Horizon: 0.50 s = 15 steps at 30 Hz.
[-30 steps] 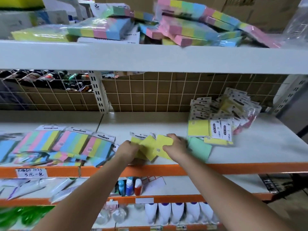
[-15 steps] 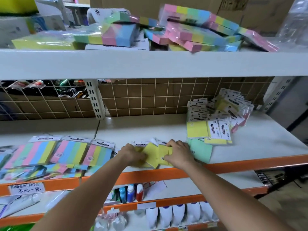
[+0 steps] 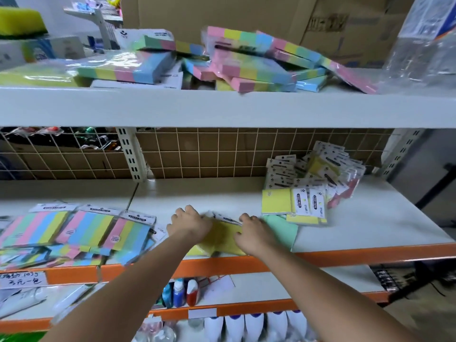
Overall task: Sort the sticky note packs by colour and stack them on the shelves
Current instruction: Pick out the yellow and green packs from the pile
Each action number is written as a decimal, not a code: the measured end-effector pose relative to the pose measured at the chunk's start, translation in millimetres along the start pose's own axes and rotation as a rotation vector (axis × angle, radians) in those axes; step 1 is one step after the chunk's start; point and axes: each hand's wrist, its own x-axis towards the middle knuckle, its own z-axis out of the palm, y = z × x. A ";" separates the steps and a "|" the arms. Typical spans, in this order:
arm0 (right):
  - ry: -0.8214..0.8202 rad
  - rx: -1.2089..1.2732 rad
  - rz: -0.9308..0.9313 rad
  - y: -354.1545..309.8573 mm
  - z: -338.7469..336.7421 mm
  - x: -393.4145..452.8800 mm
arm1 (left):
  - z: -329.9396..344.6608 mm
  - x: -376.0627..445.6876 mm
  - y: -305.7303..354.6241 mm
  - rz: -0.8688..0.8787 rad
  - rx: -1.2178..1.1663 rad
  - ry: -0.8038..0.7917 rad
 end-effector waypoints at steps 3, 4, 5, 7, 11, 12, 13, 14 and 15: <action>-0.038 -0.010 -0.008 6.7 0.0 5.0 | 5.8 -10.0 20.0 0.044 -0.052 0.020; -0.043 -0.012 0.000 9.4 1.6 7.6 | 7.3 -13.4 26.8 0.052 -0.073 0.027; -0.046 -0.013 0.010 12.0 3.5 10.2 | 8.8 -17.0 33.8 0.059 -0.096 0.029; -0.051 -0.014 0.013 19.0 7.8 17.2 | 12.9 -23.3 47.5 0.080 -0.136 0.016; -0.127 0.010 0.035 25.9 11.6 34.4 | 24.0 -29.0 68.4 0.135 -0.199 -0.004; -0.134 0.006 0.044 26.3 11.2 38.0 | 26.6 -29.4 72.6 0.165 -0.201 -0.012; -0.137 0.008 0.053 26.9 10.2 39.9 | 29.2 -29.1 77.0 0.201 -0.192 -0.021; -0.142 0.011 0.062 29.4 10.6 43.1 | 31.3 -28.6 81.4 0.233 -0.176 -0.030; -0.135 0.014 0.072 32.0 8.8 43.8 | 33.3 -27.1 85.9 0.257 -0.164 -0.041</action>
